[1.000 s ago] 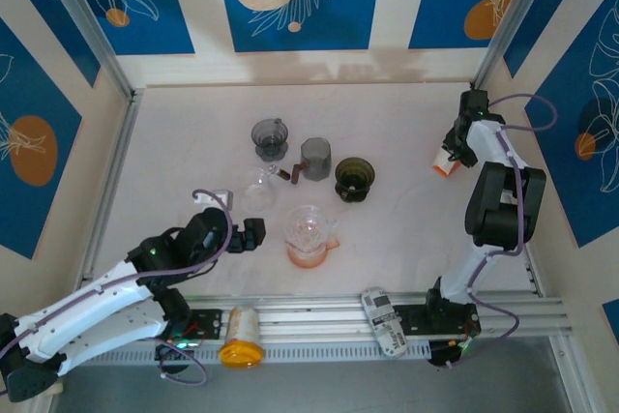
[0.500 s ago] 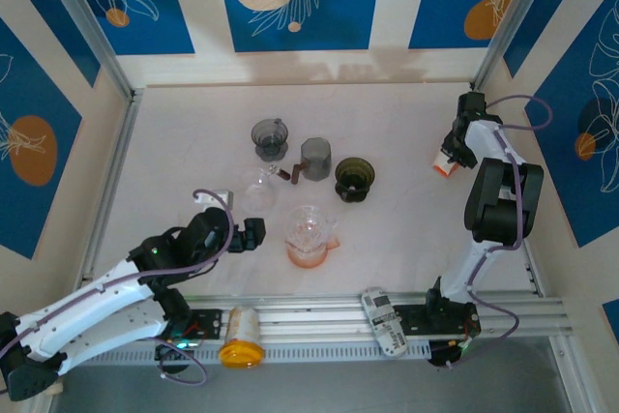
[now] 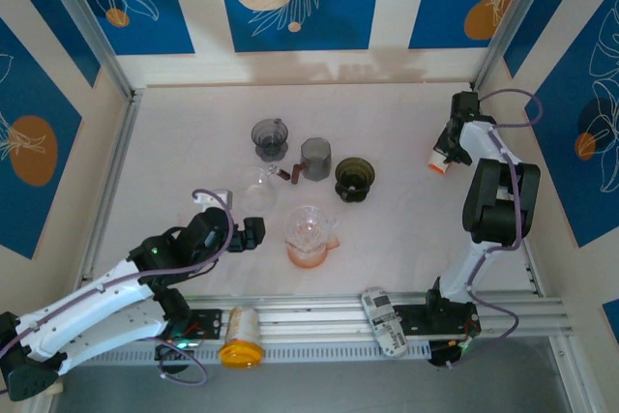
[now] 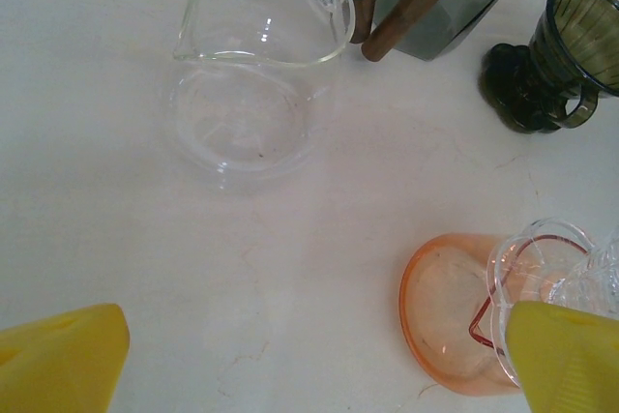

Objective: Place the coffee filter in the dripper

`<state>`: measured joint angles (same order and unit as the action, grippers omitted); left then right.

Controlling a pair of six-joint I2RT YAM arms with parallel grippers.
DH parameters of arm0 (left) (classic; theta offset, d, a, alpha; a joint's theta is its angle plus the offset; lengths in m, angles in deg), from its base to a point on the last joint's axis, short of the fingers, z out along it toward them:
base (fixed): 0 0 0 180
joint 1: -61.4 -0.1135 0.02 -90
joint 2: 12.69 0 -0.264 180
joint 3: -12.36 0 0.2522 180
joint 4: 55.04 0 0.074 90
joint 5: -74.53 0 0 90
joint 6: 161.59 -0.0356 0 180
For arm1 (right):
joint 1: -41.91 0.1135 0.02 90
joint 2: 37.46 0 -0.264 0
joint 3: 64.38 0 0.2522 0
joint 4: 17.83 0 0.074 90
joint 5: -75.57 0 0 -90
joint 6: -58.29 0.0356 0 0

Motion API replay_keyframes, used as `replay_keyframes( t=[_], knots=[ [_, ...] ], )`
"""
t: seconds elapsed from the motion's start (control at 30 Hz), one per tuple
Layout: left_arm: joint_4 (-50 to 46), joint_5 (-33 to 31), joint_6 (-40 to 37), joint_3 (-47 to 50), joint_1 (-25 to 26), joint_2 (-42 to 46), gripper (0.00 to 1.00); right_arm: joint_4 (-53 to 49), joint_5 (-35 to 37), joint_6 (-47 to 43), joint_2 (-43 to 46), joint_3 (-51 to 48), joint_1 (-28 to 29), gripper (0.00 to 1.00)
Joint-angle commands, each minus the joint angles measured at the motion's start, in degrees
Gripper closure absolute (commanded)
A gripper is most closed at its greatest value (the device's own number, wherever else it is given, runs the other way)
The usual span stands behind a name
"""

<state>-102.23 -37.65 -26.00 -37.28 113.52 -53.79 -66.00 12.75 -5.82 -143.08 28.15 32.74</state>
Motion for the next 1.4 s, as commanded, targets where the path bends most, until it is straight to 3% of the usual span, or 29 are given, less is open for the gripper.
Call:
replay_keyframes(
  t=[0.0,0.57,1.0,1.37],
  knots=[
    [-0.3,-1.1,0.73,0.01,-0.39,-0.06,0.0,4.56,-2.12,-4.87,4.47,-2.05,1.87,1.0],
    [-1.11,-0.88,1.41,0.36,-0.58,1.45,0.0,13.53,-15.98,-21.21,5.32,-5.89,11.41,1.0],
    [-0.97,-0.13,2.14,1.07,-0.53,1.35,0.0,12.96,-13.2,-21.7,2.13,-5.79,13.39,1.0],
    [-1.15,-0.01,2.09,0.74,-0.53,1.9,0.0,14.43,-12.21,-17.03,4.97,-9.24,13.17,0.82]
  ],
)
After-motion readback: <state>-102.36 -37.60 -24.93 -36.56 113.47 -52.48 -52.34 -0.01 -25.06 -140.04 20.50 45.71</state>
